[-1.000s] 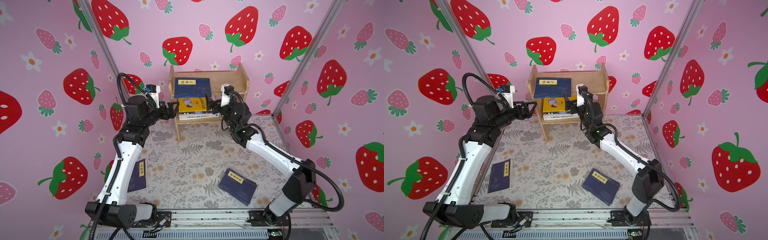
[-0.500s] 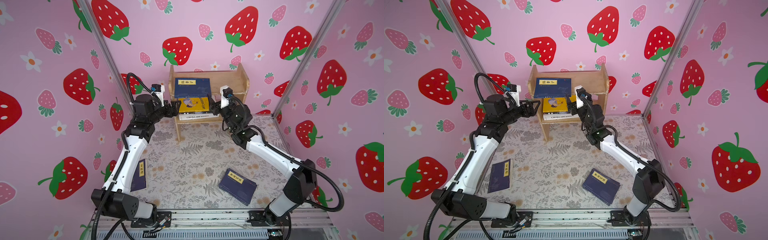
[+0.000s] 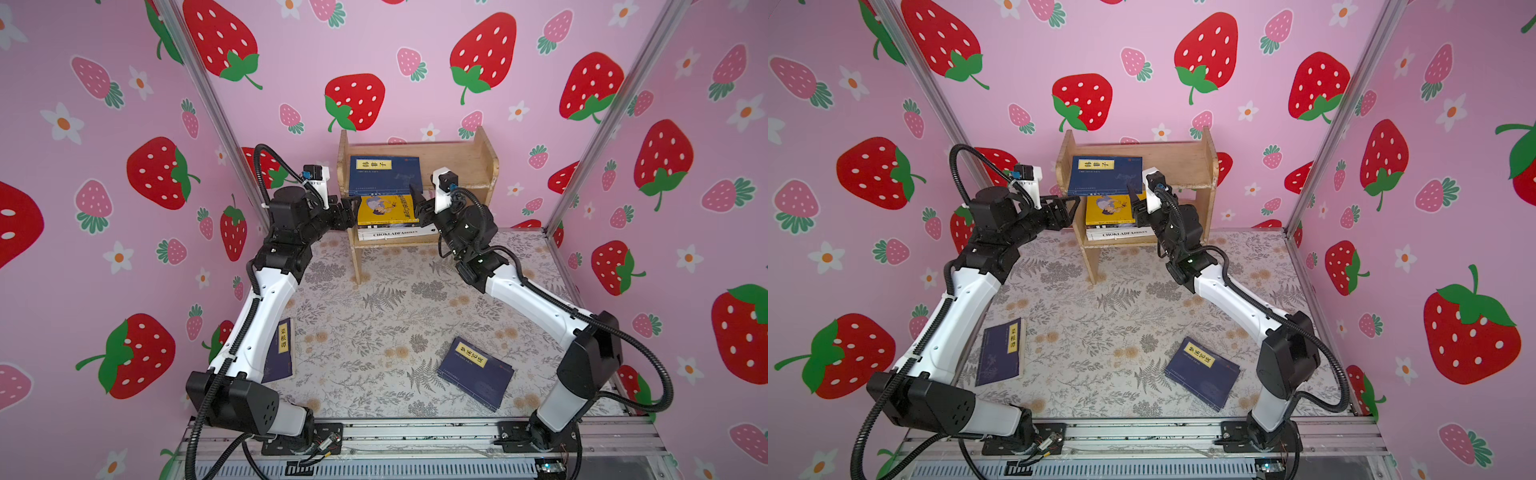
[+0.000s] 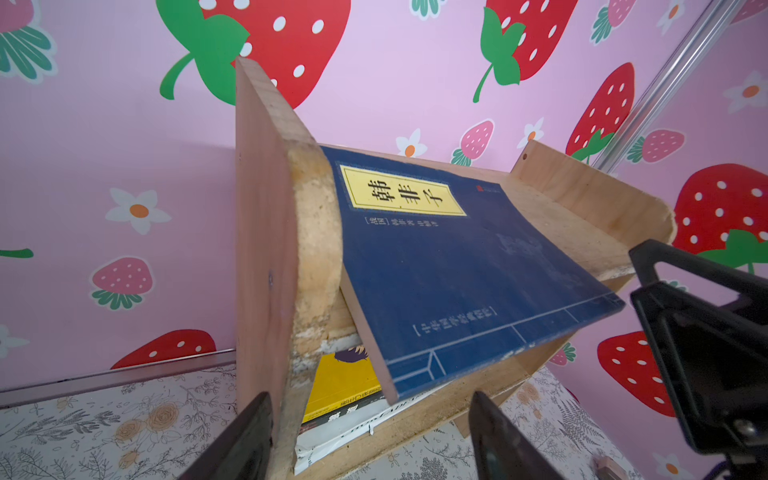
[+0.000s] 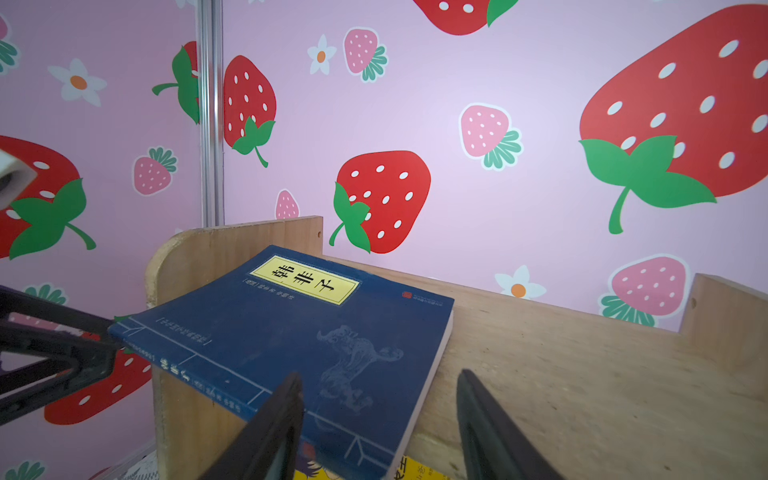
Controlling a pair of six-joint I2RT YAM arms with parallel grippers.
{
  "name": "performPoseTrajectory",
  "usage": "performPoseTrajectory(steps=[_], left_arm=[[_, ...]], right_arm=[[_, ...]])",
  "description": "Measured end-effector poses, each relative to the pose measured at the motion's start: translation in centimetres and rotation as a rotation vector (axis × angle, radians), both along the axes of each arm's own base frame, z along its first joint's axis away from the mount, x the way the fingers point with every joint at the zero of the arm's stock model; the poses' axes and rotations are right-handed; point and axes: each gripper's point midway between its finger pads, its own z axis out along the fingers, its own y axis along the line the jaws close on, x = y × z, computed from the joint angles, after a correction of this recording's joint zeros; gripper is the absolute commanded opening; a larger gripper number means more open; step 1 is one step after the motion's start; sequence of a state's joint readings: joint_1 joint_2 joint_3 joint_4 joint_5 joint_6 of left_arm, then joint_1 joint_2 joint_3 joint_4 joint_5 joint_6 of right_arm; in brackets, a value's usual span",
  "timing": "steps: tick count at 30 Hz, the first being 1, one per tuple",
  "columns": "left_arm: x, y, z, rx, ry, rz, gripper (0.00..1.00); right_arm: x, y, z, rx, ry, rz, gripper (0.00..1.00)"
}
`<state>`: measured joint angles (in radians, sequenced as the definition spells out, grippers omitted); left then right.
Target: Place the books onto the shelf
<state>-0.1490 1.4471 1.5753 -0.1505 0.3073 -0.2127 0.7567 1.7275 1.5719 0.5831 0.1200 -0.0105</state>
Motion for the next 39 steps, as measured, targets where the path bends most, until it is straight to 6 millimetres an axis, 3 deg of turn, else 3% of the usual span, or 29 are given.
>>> performPoseTrajectory(steps=[5,29,35,39], left_arm=[[0.2,0.3,0.5,-0.004,-0.021,0.02,0.68],[0.0,-0.3,1.1,0.02,-0.061,-0.02,0.67],[0.0,-0.5,0.9,0.039,-0.064,-0.033,0.66],[0.1,-0.5,0.5,0.051,-0.058,-0.034,0.74]], right_arm=[[0.7,1.1,-1.1,0.003,0.023,0.023,0.57],[1.9,2.8,0.0,0.111,0.01,0.064,0.55],[1.7,2.8,-0.1,0.113,0.016,0.072,0.73],[0.2,1.8,-0.8,0.058,0.031,0.072,0.78]])
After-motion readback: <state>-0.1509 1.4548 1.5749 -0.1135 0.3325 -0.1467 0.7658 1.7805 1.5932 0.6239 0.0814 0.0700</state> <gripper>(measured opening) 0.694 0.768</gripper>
